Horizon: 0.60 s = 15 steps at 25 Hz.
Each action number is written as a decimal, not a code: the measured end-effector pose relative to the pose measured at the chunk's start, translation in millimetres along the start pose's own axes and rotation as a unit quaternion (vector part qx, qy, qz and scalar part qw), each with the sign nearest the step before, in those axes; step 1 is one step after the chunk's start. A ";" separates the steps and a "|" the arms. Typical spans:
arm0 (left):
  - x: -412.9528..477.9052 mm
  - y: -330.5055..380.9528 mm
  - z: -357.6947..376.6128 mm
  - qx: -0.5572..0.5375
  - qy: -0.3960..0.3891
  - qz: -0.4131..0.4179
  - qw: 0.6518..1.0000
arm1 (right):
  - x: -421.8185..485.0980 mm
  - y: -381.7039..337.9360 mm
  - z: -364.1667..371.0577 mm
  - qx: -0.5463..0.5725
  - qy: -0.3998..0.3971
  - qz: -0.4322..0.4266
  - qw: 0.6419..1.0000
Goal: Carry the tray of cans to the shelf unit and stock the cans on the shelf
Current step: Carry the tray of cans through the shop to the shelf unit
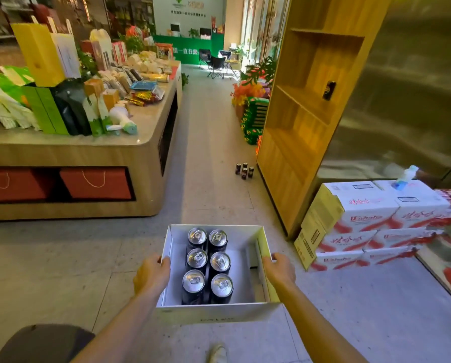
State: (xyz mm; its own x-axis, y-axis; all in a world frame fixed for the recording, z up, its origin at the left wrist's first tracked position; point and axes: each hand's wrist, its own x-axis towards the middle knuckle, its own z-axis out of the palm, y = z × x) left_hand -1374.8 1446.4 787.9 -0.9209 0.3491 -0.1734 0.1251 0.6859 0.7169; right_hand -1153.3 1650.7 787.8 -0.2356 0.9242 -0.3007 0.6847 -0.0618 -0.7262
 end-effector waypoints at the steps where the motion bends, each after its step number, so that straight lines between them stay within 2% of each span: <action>1: 36.2 17.0 9.3 -0.004 0.000 0.002 1.000 | 34.6 -22.7 7.9 -0.002 -0.002 -0.007 1.000; 8: 294.6 149.6 60.9 0.000 0.020 -0.008 1.000 | 273.5 -198.3 46.5 0.005 -0.020 -0.023 1.000; 15: 565.7 250.9 128.8 0.022 0.000 0.011 1.000 | 500.8 -327.6 124.6 0.024 0.008 0.007 1.000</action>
State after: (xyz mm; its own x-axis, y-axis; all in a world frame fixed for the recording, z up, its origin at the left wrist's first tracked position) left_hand -1816.8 1898.2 782.8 -0.9178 0.3645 -0.1576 0.1618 0.7057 0.6898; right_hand -1581.5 2086.8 798.0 -0.2140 0.9291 -0.3015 0.6541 -0.0930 -0.7507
